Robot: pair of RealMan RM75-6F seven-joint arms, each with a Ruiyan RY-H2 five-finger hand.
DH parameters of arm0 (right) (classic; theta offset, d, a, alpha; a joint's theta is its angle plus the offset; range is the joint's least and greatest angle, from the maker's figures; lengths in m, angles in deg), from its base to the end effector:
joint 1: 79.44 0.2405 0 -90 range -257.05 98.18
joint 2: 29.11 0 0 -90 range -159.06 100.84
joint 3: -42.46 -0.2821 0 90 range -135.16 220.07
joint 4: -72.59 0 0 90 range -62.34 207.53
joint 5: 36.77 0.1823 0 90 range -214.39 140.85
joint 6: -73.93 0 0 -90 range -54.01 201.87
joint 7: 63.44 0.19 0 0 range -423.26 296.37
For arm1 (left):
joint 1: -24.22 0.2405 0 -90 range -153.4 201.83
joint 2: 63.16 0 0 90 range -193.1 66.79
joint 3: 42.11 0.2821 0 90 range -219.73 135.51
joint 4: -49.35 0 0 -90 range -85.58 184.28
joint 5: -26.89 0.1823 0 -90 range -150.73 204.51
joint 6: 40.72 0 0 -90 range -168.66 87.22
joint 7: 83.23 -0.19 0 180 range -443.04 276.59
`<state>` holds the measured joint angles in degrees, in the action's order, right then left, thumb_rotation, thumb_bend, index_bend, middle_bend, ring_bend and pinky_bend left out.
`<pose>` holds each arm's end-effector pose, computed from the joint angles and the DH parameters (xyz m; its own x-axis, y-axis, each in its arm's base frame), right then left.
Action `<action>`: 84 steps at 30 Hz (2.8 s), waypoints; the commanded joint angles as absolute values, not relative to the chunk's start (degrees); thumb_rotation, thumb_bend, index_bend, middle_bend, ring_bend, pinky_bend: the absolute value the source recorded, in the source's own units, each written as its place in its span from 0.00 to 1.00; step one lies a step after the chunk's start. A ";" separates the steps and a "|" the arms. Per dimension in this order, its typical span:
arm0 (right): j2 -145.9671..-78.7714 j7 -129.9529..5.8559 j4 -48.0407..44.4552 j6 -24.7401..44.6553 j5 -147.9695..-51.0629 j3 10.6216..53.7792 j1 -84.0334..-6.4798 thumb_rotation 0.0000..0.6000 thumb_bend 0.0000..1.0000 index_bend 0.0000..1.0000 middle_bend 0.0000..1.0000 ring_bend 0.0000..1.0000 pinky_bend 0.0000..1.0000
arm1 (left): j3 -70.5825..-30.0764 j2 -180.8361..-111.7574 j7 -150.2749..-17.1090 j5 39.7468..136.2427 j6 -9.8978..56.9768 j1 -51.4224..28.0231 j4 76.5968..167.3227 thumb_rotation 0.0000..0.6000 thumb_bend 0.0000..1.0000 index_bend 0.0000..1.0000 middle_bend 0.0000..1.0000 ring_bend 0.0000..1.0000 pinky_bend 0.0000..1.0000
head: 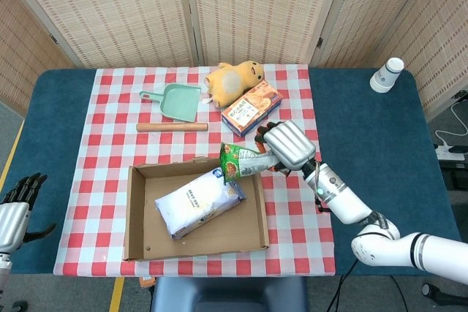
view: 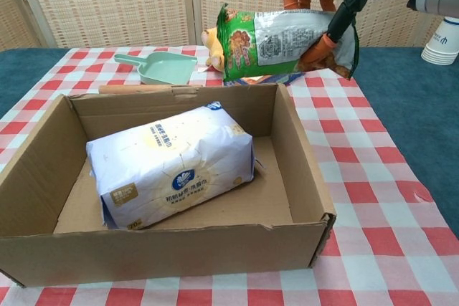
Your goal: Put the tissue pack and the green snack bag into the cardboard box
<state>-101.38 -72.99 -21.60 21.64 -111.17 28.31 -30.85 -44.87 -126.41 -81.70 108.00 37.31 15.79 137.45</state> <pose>-0.0806 -0.4147 0.0881 0.4576 -0.1107 0.8822 -0.7493 -0.5822 0.3157 -0.3468 0.2476 0.1948 0.4394 0.0899 0.8938 0.8959 0.0291 -0.4433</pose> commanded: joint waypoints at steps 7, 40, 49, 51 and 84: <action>-104.15 -61.38 -16.48 19.47 -121.63 29.87 -29.39 1.00 0.07 0.67 0.44 0.42 0.59 | -45.13 -126.44 -81.84 107.53 37.25 15.76 137.42 1.00 0.17 0.05 0.01 0.00 0.18; -107.41 -62.97 -22.73 20.40 -127.34 34.31 -26.63 1.00 0.07 0.67 0.44 0.42 0.59 | -45.30 -126.20 -80.92 107.52 37.59 16.01 137.33 1.00 0.17 0.05 0.01 0.00 0.19; -107.76 -64.41 -24.47 20.67 -127.37 34.96 -26.64 1.00 0.07 0.67 0.44 0.42 0.59 | -45.23 -126.17 -80.71 107.63 37.45 15.96 137.30 1.00 0.17 0.05 0.01 0.00 0.19; -107.94 -64.70 -24.45 20.82 -127.13 35.03 -26.65 1.00 0.07 0.67 0.44 0.42 0.59 | -45.23 -126.08 -80.64 107.67 37.53 16.00 137.38 1.00 0.17 0.05 0.01 0.00 0.18; -105.86 -70.31 -28.75 23.92 -117.37 32.87 -26.68 1.00 0.00 0.09 0.15 0.00 0.09 | -45.34 -125.72 -79.54 107.83 37.81 16.16 137.34 1.00 0.16 0.05 0.01 0.00 0.18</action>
<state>-105.76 -70.44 -28.71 24.70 -117.08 33.24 -26.31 -45.34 -125.72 -79.53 107.83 37.80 16.16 137.33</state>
